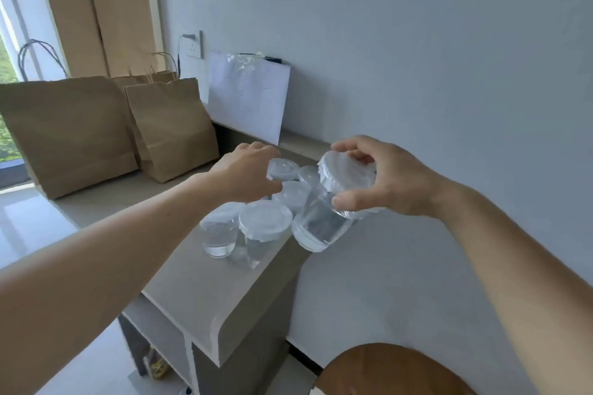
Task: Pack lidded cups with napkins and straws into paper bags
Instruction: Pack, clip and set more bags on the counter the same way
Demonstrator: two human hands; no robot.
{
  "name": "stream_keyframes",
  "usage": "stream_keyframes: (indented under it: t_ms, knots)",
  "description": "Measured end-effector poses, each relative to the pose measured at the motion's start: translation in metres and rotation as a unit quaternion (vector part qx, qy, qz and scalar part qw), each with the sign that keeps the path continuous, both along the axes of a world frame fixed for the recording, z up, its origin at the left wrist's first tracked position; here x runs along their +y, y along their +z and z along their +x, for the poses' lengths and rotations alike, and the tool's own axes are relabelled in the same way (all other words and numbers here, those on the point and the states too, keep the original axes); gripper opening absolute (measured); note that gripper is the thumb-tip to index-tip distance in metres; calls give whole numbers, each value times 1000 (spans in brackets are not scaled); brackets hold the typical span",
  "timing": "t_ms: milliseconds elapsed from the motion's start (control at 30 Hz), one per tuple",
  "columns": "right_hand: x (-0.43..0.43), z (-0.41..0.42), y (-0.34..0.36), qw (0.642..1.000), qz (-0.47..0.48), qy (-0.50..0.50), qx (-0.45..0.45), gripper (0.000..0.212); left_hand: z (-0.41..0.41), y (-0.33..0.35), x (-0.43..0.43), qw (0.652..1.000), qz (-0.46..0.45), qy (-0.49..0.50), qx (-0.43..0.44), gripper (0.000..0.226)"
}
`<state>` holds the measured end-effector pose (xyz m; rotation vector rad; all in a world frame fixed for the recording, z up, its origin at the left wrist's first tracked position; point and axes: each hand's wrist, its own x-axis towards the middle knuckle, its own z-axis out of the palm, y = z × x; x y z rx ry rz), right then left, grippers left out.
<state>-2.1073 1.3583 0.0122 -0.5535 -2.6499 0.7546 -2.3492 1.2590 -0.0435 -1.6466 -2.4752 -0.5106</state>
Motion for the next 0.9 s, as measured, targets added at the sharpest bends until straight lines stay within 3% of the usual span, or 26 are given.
stream_keyframes:
  t_ms: [267, 533, 900]
  knots:
    - [45, 154, -52, 984, -15, -165, -59, 89, 145, -44, 92, 990, -58, -123, -28, 65]
    - [71, 273, -154, 954, -55, -262, -137, 101, 275, -139, 137, 962, -167, -202, -77, 64]
    - [99, 325, -245, 939, -87, -301, -138, 102, 348, -258, 123, 929, -284, -194, -136, 66]
